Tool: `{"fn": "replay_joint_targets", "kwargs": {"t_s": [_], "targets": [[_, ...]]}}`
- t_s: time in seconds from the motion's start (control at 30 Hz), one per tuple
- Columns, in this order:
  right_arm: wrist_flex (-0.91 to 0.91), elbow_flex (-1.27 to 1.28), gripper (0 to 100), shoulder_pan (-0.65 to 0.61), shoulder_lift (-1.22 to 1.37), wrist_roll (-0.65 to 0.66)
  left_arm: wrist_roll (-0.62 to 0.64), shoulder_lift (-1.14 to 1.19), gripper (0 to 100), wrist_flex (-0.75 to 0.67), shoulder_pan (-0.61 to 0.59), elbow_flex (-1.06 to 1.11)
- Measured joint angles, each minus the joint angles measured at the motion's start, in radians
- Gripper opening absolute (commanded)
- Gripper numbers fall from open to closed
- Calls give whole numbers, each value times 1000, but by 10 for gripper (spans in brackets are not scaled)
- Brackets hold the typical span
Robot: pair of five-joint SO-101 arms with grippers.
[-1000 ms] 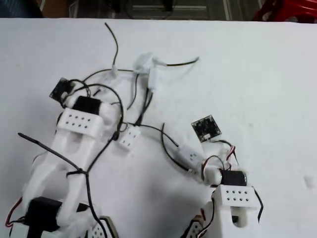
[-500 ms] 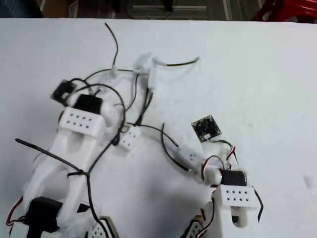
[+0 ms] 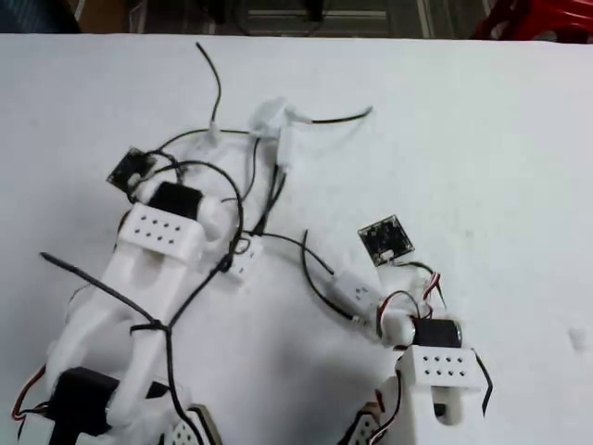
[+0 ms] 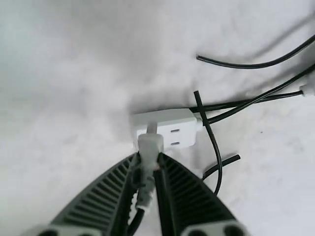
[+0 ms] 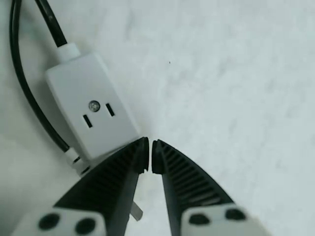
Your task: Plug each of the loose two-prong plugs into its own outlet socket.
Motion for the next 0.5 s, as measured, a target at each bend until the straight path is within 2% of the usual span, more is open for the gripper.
{"fn": "replay_joint_targets", "kwargs": {"t_s": [0.27, 0.4, 0.5], "targets": [[0, 0, 31, 0, 0, 0, 0, 0, 24, -3, 86, 26], [0, 0, 31, 0, 0, 0, 2, 0, 24, 3, 89, 26], [0, 0, 31, 0, 0, 0, 63, 0, 24, 3, 87, 29]]}}
